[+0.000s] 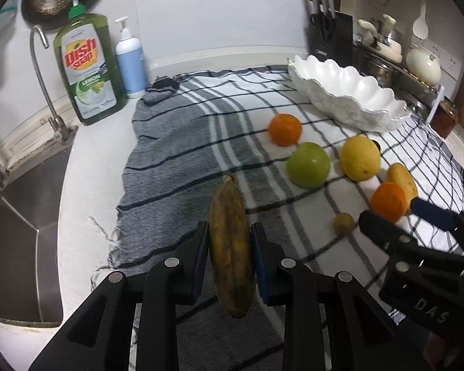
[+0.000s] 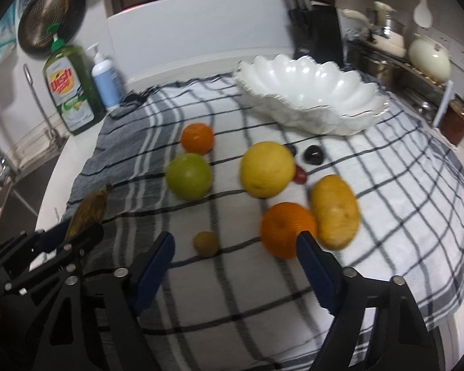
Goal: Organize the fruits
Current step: 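Lift the banana with the left tool while the right tool grasps the small brown fruit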
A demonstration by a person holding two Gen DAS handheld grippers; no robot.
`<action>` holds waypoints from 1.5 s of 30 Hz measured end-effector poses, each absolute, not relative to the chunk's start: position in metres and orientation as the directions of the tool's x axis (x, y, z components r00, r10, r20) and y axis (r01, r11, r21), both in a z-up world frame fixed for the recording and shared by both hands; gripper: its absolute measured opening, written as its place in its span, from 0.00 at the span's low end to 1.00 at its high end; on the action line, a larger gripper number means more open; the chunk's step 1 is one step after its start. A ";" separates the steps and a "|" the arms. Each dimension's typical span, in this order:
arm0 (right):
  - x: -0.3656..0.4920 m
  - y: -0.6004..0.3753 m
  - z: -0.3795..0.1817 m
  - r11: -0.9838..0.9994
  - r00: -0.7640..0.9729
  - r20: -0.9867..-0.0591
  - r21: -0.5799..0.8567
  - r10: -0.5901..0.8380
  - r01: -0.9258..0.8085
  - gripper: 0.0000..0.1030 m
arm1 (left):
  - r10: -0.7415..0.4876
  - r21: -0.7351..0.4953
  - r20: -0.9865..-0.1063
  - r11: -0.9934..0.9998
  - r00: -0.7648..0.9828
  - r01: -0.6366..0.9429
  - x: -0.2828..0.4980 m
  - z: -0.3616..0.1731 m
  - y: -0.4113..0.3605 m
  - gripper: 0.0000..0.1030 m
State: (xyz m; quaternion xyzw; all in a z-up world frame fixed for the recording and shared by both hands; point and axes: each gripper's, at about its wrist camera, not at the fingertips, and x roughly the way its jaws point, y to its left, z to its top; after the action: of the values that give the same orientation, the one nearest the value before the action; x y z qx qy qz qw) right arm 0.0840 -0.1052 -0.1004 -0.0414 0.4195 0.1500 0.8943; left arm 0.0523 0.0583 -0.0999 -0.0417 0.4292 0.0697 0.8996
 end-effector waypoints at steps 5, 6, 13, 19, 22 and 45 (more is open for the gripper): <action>0.093 -0.091 -0.114 0.939 0.558 -0.788 0.070 0.259 -0.337 0.63 | 0.086 -0.025 -0.783 0.985 0.616 -0.170 0.057 -0.103 0.067 0.27; 0.094 -0.089 -0.115 0.938 0.552 -0.792 0.074 0.262 -0.339 0.58 | 0.084 -0.028 -0.784 0.985 0.615 -0.171 0.058 -0.104 0.069 0.27; 0.105 -0.078 -0.128 0.935 0.527 -0.812 0.065 0.252 -0.347 0.46 | 0.080 -0.039 -0.787 0.983 0.611 -0.179 0.061 -0.105 0.077 0.27; 0.108 -0.076 -0.138 0.934 0.514 -0.822 0.059 0.246 -0.353 0.26 | 0.075 -0.042 -0.790 0.984 0.608 -0.176 0.063 -0.107 0.078 0.27; 0.109 -0.078 -0.138 0.933 0.512 -0.820 0.073 0.257 -0.352 0.23 | 0.075 -0.041 -0.790 0.984 0.609 -0.175 0.063 -0.107 0.078 0.27; 0.105 -0.126 -0.085 0.955 0.631 -0.730 0.107 0.264 -0.276 0.23 | 0.038 -0.025 -0.726 0.996 0.687 -0.082 0.087 -0.063 0.037 0.27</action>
State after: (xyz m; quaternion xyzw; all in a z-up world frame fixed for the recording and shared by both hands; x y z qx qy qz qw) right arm 0.1053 -0.1257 -0.0851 -0.0074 0.4027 0.1493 0.9030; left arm 0.0874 0.0374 -0.0628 -0.0280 0.3944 0.0328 0.9179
